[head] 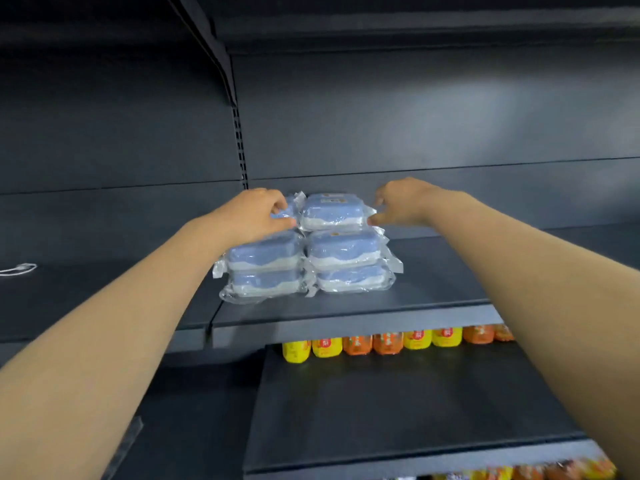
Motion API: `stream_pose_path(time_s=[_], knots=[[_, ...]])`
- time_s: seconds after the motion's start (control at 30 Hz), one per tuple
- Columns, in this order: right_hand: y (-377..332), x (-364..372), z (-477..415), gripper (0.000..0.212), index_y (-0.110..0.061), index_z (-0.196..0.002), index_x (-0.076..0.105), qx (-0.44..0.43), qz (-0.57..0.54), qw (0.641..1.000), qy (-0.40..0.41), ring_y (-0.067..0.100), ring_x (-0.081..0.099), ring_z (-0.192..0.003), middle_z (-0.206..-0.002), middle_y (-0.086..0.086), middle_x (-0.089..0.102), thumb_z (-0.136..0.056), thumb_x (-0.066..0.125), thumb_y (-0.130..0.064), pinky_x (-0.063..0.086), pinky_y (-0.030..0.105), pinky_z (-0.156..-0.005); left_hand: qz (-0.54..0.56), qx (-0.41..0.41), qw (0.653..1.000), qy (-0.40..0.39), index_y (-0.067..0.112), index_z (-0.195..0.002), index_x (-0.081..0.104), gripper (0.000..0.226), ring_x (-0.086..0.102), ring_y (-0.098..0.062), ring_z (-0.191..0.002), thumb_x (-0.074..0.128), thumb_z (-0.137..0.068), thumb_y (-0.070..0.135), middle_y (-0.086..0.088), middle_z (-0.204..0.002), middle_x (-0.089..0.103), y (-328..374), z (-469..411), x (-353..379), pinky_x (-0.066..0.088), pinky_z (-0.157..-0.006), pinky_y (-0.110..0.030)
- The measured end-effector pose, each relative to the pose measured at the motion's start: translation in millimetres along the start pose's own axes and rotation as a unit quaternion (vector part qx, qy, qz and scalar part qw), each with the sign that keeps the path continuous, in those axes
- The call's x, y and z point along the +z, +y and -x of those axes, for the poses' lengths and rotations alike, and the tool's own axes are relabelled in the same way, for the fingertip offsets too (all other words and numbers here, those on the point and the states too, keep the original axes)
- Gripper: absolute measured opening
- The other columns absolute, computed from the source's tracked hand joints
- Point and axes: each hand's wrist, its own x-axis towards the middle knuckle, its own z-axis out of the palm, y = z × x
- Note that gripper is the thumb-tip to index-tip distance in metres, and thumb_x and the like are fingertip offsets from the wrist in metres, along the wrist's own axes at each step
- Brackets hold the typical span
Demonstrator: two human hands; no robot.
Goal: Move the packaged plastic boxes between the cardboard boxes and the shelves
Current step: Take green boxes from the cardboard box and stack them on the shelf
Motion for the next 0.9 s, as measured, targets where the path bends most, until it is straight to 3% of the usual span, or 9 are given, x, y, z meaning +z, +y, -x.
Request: stream_pose_path(time_s=[0.17, 0.37, 0.53, 0.77, 0.9], knots=[[41.0, 4.4, 87.0, 0.050, -0.008, -0.126, 0.054, -0.024, 0.016, 1.000, 0.007, 0.030, 0.051, -0.116, -0.128, 0.009, 0.055, -0.089, 0.057, -0.042, 0.044, 0.039, -0.097, -0.069, 0.017, 0.997, -0.004, 0.011, -0.121, 0.055, 0.039, 0.052, -0.025, -0.114, 0.055, -0.092, 0.038, -0.008, -0.122, 0.055, 74.1, 59.6, 3.2, 0.041, -0.098, -0.037], [106.9, 31.4, 204.3, 0.055, -0.011, -0.132, 0.050, -0.039, 0.043, 0.998, 0.011, 0.033, 0.040, -0.126, -0.131, 0.012, 0.053, -0.090, 0.055, -0.046, 0.041, 0.043, -0.101, -0.054, -0.018, 0.998, 0.012, 0.010, -0.115, 0.057, 0.030, 0.052, -0.026, -0.112, 0.051, -0.094, 0.030, -0.008, -0.119, 0.058, 176.8, 139.7, 35.4, 0.043, -0.093, -0.037], [154.8, 80.1, 298.9, 0.046, -0.010, -0.117, 0.058, -0.018, 0.011, 0.999, -0.036, 0.032, 0.047, -0.118, -0.122, 0.015, 0.058, -0.087, 0.058, -0.045, 0.045, 0.042, -0.095, -0.034, -0.021, 0.998, -0.047, 0.011, -0.109, 0.058, 0.029, 0.056, -0.026, -0.104, 0.051, -0.094, 0.034, -0.008, -0.113, 0.058, 254.4, 190.0, 82.9, 0.046, -0.088, -0.038], [206.9, 156.0, 365.5, 0.050, -0.012, -0.130, 0.052, 0.006, -0.018, 0.991, -0.132, 0.029, 0.040, -0.125, -0.128, 0.011, 0.054, -0.090, 0.056, -0.042, 0.043, 0.041, -0.097, -0.030, -0.022, 0.992, -0.117, 0.012, -0.115, 0.057, 0.032, 0.054, -0.026, -0.106, 0.047, -0.096, 0.036, -0.006, -0.116, 0.057, 320.8, 223.5, 169.3, 0.048, -0.084, -0.039], [220.1, 211.0, 383.4, 0.044, -0.013, -0.122, 0.056, 0.021, -0.036, 0.982, -0.184, 0.027, 0.044, -0.121, -0.121, 0.009, 0.057, -0.089, 0.056, -0.041, 0.046, 0.039, -0.091, -0.006, -0.042, 0.983, -0.179, 0.012, -0.117, 0.055, 0.032, 0.052, -0.025, -0.110, 0.044, -0.097, 0.035, -0.006, -0.119, 0.056, 331.6, 230.5, 233.3, 0.044, -0.083, -0.036]])
